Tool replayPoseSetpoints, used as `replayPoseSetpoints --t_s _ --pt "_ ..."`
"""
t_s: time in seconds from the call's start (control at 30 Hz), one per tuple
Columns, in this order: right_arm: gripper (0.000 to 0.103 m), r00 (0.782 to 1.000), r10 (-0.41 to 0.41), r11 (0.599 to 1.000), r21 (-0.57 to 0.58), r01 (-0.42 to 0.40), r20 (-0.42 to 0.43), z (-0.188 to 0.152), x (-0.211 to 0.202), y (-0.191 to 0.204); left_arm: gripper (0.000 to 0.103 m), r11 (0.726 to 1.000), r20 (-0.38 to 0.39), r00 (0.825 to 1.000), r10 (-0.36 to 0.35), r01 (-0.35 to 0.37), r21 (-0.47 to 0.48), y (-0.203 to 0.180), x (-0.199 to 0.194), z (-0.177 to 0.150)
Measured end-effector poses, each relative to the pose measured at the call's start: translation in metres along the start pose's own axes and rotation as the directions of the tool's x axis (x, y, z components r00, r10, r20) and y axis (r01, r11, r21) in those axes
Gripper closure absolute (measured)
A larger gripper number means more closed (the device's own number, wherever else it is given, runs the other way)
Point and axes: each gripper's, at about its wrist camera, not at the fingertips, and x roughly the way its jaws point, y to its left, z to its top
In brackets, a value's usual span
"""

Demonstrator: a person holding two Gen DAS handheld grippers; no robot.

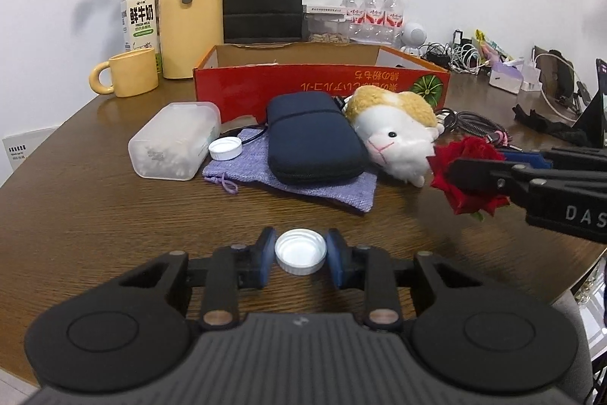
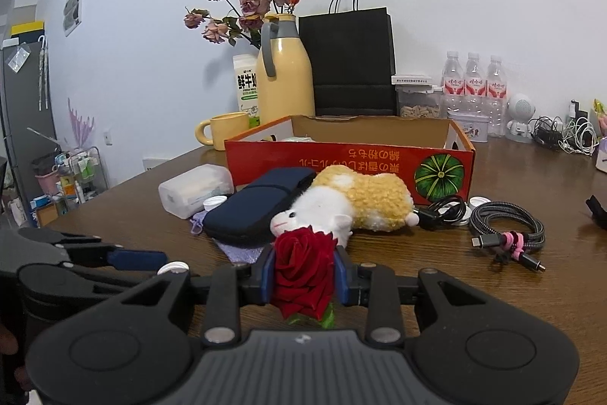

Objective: Organize objects
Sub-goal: 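Grasp the white bottle cap with the left tool while the right tool holds the rose, then lower cap and rose into the box and open both tools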

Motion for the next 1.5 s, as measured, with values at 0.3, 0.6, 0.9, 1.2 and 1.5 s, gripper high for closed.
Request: replayPoseSetpoints --t_s 0.3,0.6,0.9,1.2,1.5 --pt "0.073 1.0 0.002 1.0 -0.007 -0.002 0.014 0.001 0.001 -0.002 0.074 1.0 0.056 0.998 0.011 -0.011 -0.008 0.001 -0.007 0.011" --pt "0.073 0.993 -0.022 0.997 -0.071 0.03 0.119 0.034 0.006 -0.003 0.074 1.0 0.213 0.977 0.018 -0.018 -0.004 -0.001 -0.011 0.06" --pt "0.073 0.979 -0.03 0.994 -0.095 0.05 0.203 0.086 0.04 -0.007 0.074 0.999 0.339 0.94 0.031 -0.018 -0.042 -0.005 0.016 0.125" --pt "0.073 0.976 -0.092 0.992 -0.069 0.107 0.198 0.129 0.103 -0.029 0.074 0.996 0.36 0.931 0.061 -0.032 -0.087 -0.003 0.069 0.169" --pt "0.073 0.985 -0.155 0.988 0.01 0.155 0.076 0.132 0.173 -0.068 0.074 0.993 0.216 0.973 0.079 -0.057 -0.106 0.0 0.148 0.185"
